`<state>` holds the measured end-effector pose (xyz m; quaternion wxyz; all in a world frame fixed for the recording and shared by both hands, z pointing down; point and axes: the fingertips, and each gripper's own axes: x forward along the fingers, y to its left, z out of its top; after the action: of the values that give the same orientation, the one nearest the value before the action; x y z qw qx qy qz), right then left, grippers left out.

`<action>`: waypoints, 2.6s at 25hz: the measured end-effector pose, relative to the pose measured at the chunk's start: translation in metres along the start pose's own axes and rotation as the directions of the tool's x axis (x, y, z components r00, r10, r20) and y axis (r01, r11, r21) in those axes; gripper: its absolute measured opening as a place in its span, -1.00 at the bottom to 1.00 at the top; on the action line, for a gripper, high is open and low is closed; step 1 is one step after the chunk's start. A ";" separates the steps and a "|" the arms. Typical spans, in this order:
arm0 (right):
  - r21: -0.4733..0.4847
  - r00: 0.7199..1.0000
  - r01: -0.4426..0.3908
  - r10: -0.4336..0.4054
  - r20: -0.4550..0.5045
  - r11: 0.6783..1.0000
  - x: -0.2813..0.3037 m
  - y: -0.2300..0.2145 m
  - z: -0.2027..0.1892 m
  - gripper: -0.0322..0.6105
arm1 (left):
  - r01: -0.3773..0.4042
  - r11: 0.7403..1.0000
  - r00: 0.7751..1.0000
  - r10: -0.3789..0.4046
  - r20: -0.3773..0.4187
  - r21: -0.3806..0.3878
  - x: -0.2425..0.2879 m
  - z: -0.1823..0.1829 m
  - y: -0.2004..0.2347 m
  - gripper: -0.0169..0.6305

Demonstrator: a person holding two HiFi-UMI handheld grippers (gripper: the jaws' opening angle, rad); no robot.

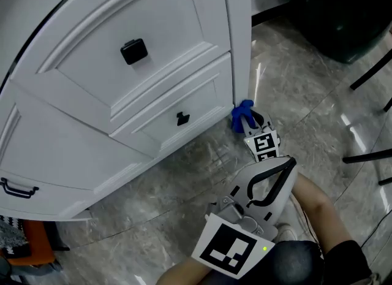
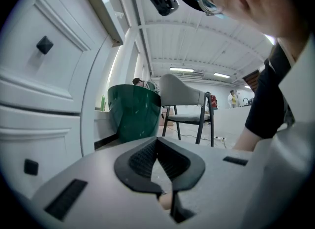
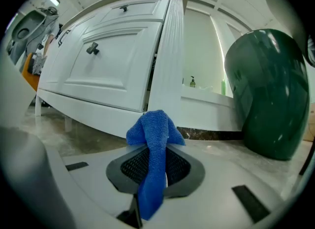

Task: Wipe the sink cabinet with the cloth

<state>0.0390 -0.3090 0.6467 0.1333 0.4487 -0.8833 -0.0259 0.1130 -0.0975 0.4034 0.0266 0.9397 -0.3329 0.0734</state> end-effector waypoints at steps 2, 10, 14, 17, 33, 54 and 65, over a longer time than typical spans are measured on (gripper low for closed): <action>0.077 0.999 -0.038 0.040 -0.025 0.996 -0.018 0.003 0.010 -0.71 | -0.074 0.993 0.996 0.070 0.047 0.087 -0.007 0.009 0.017 -0.94; 0.285 0.977 -0.178 0.204 -0.062 0.942 -0.179 0.013 0.158 -0.71 | -0.510 0.859 0.859 0.511 -0.040 0.037 -0.113 0.061 0.089 -0.94; 0.342 0.987 -0.104 0.139 -0.079 0.934 -0.234 -0.008 0.268 -0.71 | -0.624 0.782 0.776 0.617 -0.133 -0.010 -0.175 0.118 0.079 -0.94; 0.380 0.990 -0.087 0.122 -0.069 0.921 -0.264 -0.012 0.356 -0.71 | -0.649 0.759 0.728 0.637 -0.253 0.042 -0.212 0.167 0.057 -0.94; 0.264 0.988 -0.143 0.155 -0.026 0.954 -0.411 0.007 0.778 -0.71 | -0.740 0.639 0.671 0.683 -0.287 -0.210 -0.383 0.541 -0.014 -0.93; 0.322 0.944 -0.262 0.310 -0.108 0.910 -0.530 0.021 0.747 -0.71 | -0.884 0.446 0.467 0.856 -0.220 -0.141 -0.496 0.558 -0.098 -0.93; 0.257 0.947 -0.277 0.308 -0.089 0.926 -0.631 -0.049 0.712 -0.71 | -0.761 0.626 0.646 0.755 -0.114 -0.167 -0.359 0.589 -0.191 -0.94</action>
<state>0.2482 0.1136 -0.1816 0.1364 0.3252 -0.9266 0.1305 0.0282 0.2157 -0.2344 0.0930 0.7035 -0.7021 0.0592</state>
